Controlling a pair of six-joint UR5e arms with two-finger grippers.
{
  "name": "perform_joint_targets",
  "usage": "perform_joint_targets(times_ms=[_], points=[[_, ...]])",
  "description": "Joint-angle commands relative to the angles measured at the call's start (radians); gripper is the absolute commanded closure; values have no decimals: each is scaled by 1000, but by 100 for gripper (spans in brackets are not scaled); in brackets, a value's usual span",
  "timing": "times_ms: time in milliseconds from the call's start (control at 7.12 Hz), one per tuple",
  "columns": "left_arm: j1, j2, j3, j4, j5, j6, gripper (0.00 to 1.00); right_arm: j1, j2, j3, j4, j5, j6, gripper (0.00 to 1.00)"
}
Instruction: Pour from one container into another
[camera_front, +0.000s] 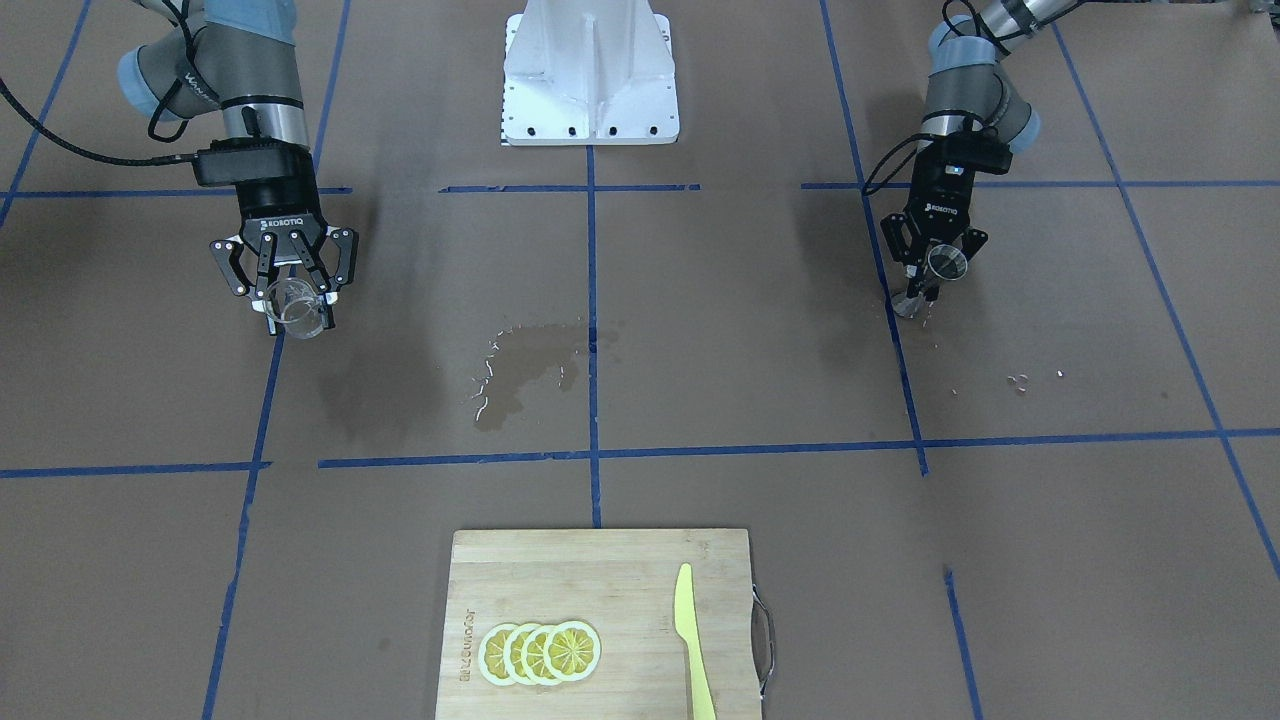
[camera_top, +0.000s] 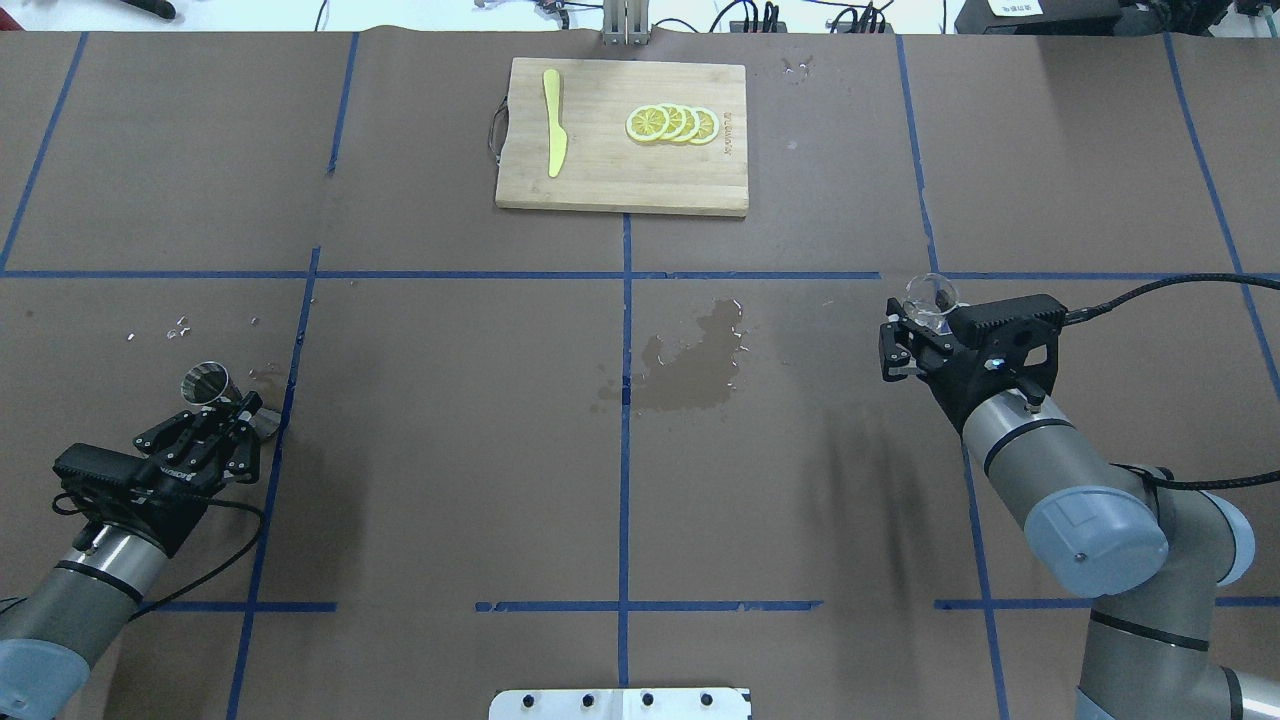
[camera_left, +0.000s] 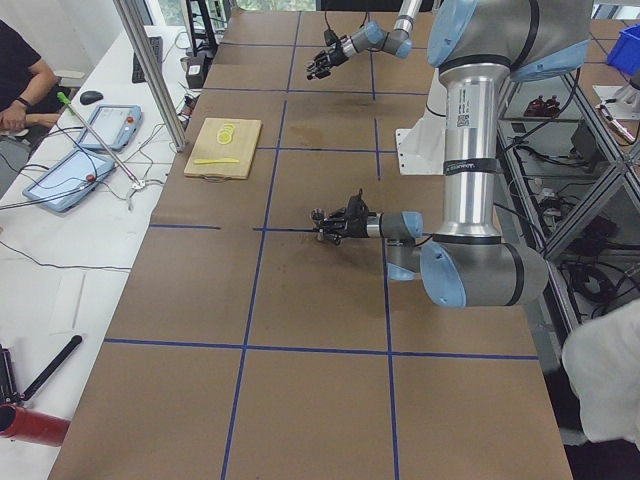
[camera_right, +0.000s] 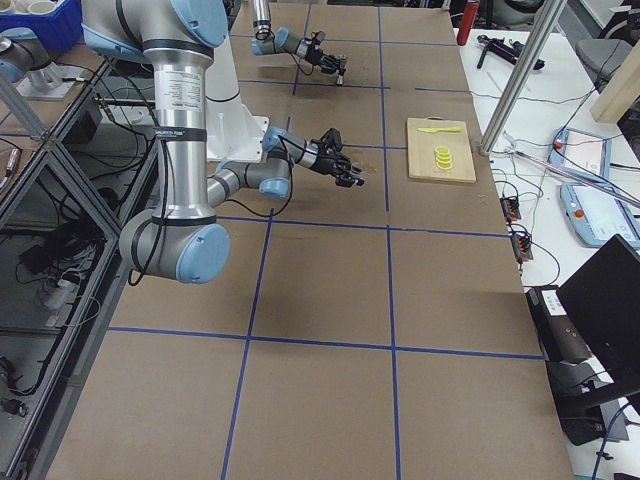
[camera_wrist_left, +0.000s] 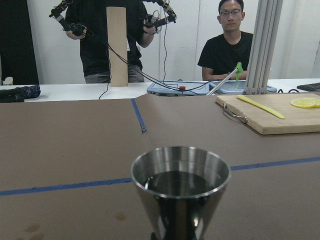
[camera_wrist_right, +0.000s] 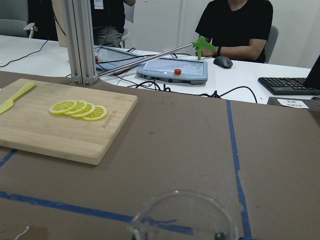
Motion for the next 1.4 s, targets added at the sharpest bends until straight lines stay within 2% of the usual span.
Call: perform_joint_targets(times_ms=[0, 702, 1264], points=[[3, 0, 0, 0, 0, 1, 96, -1, 3, -1, 0, 0, 1, 100], [1, 3, 8, 2, 37, 11, 95, -1, 11, 1, -2, 0, 1, 100], [3, 2, 12, 2, 35, 11, 89, -2, 11, 3, -5, -2, 1, 100]])
